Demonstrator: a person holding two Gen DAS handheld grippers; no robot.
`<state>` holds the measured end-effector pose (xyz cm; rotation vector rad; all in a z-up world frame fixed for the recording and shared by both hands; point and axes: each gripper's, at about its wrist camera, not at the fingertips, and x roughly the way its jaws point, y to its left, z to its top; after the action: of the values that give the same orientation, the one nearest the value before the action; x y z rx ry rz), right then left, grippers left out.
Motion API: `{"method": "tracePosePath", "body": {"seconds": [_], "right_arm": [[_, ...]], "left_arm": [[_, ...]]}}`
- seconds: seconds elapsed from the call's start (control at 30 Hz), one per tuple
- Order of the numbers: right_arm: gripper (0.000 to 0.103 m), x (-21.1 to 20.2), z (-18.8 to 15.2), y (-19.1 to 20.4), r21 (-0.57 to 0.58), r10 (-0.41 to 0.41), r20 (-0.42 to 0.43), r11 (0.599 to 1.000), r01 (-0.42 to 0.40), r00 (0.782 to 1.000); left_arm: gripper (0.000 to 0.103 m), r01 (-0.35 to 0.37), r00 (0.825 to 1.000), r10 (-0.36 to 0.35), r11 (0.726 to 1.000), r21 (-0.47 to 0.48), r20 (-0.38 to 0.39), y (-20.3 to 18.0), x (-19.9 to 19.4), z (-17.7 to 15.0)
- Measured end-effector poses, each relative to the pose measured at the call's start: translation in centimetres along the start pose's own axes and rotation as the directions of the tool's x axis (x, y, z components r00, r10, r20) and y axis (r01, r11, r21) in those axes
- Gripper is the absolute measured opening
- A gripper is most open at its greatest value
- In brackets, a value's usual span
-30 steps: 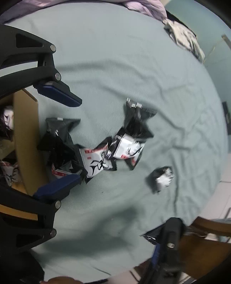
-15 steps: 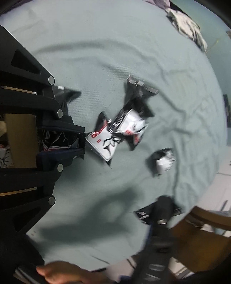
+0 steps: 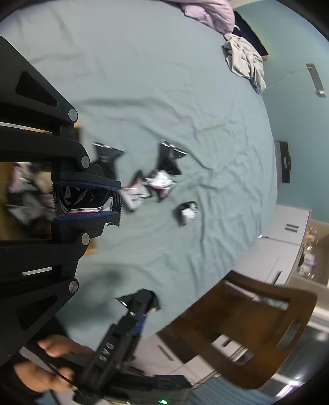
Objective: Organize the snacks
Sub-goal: 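Grasp a black packet with the left gripper while the right gripper holds its packet, then lower both held packets into the box and open both grippers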
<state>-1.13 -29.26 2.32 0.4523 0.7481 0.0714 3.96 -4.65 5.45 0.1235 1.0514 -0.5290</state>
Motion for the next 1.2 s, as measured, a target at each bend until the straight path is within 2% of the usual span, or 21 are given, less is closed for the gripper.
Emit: {"method": "tracePosePath", "body": {"seconds": [0.1,0.17,0.3,0.43,0.57,0.7,0.77,0.8,0.87,0.9,0.93,1.07,1.2], "right_arm": [[0.032,-2.0,-1.7,1.1,-0.02,0.078,-0.004,0.997,-0.079,0.997],[0.032,-3.1,-2.6,2.0,-0.05,0.1,0.002,0.994,-0.1,0.995],[0.032,-2.9,-3.7,3.7,-0.145,0.049,-0.013,0.988,-0.05,0.999],[0.032,-1.2,-3.4,5.1,-0.184,0.049,-0.047,0.981,-0.057,0.998],[0.032,0.1,-3.4,5.8,-0.218,0.031,-0.081,0.975,-0.048,0.996],[0.032,0.4,-3.5,6.7,-0.245,0.031,-0.089,0.968,-0.052,0.996],[0.032,0.4,-3.6,7.0,-0.26,0.035,-0.086,0.964,-0.056,0.996],[0.032,0.4,-3.6,7.1,-0.265,0.034,-0.086,0.963,-0.056,0.996],[0.032,0.6,-3.7,7.2,-0.271,0.032,-0.091,0.961,-0.056,0.995],[0.032,0.6,-3.7,7.2,-0.27,0.03,-0.093,0.961,-0.054,0.995],[0.032,0.7,-3.8,7.1,-0.269,0.026,-0.094,0.962,-0.051,0.995],[0.032,1.0,-3.8,7.1,-0.269,0.019,-0.108,0.962,-0.047,0.994],[0.032,1.5,-4.2,7.9,-0.299,0.019,-0.145,0.952,-0.062,0.989]], "left_arm": [[0.016,-0.018,0.999,0.019,0.999,0.036,-0.028,0.0,-0.6,-2.6],[0.016,-0.01,0.999,0.013,0.998,0.067,-0.045,-0.2,-1.5,-4.4],[0.016,-0.032,0.997,0.04,0.993,0.117,-0.067,-0.5,-1.1,-7.3],[0.016,-0.078,0.995,0.083,0.993,0.085,-0.052,-0.2,0.5,-7.9],[0.017,-0.128,0.99,0.132,0.988,0.091,-0.043,-0.2,2.1,-8.3],[0.021,-0.142,0.988,0.148,0.982,0.122,-0.045,-0.7,2.8,-8.6],[0.035,-0.145,0.987,0.152,0.98,0.138,-0.045,-1.0,2.6,-8.5],[0.046,-0.145,0.988,0.151,0.98,0.138,-0.035,-1.1,2.3,-8.4],[0.061,-0.156,0.988,0.156,0.98,0.126,0.006,-1.0,1.3,-8.2],[0.073,-0.171,0.985,0.169,0.978,0.117,0.028,-0.9,0.7,-8.0],[0.078,-0.184,0.983,0.18,0.977,0.112,0.045,-0.8,0.3,-7.8],[0.08,-0.241,0.969,0.234,0.965,0.1,0.079,-0.3,-0.8,-7.3],[0.08,-0.251,0.967,0.247,0.966,0.061,0.064,0.8,-0.9,-7.1]]}}
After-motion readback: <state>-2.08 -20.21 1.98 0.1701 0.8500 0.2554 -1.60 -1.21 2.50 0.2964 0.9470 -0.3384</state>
